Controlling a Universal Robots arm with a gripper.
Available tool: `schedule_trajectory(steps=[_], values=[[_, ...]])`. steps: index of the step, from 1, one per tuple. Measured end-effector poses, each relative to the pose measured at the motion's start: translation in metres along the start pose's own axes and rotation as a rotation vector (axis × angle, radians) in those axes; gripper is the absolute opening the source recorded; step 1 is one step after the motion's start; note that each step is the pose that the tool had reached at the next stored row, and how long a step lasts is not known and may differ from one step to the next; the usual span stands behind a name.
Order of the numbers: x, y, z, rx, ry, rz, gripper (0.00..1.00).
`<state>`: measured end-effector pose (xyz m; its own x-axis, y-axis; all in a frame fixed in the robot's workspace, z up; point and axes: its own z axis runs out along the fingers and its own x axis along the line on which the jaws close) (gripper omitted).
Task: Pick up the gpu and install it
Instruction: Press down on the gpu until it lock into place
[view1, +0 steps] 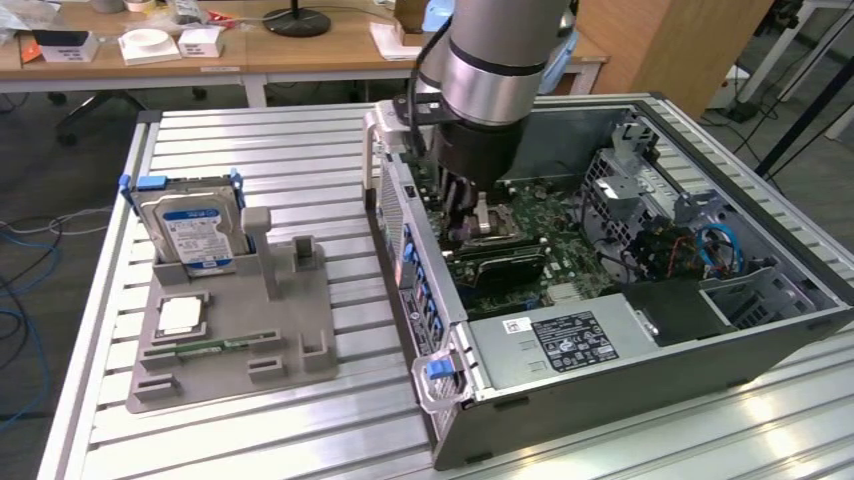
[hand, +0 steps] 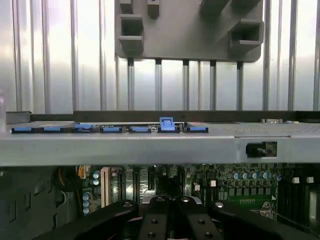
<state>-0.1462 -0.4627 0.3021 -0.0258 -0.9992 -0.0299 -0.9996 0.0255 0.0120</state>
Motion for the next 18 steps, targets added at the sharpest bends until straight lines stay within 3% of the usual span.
schedule_trajectory(steps=[2,11,18], values=[[0.0003,0.0124,0.0000,-0.0001,0.0001,0.000,0.11],[0.0004,0.0141,0.0002,-0.0021,0.0002,0.000,0.11],[0.0006,0.0138,0.0067,-0.0024,0.0009,0.000,0.11]])
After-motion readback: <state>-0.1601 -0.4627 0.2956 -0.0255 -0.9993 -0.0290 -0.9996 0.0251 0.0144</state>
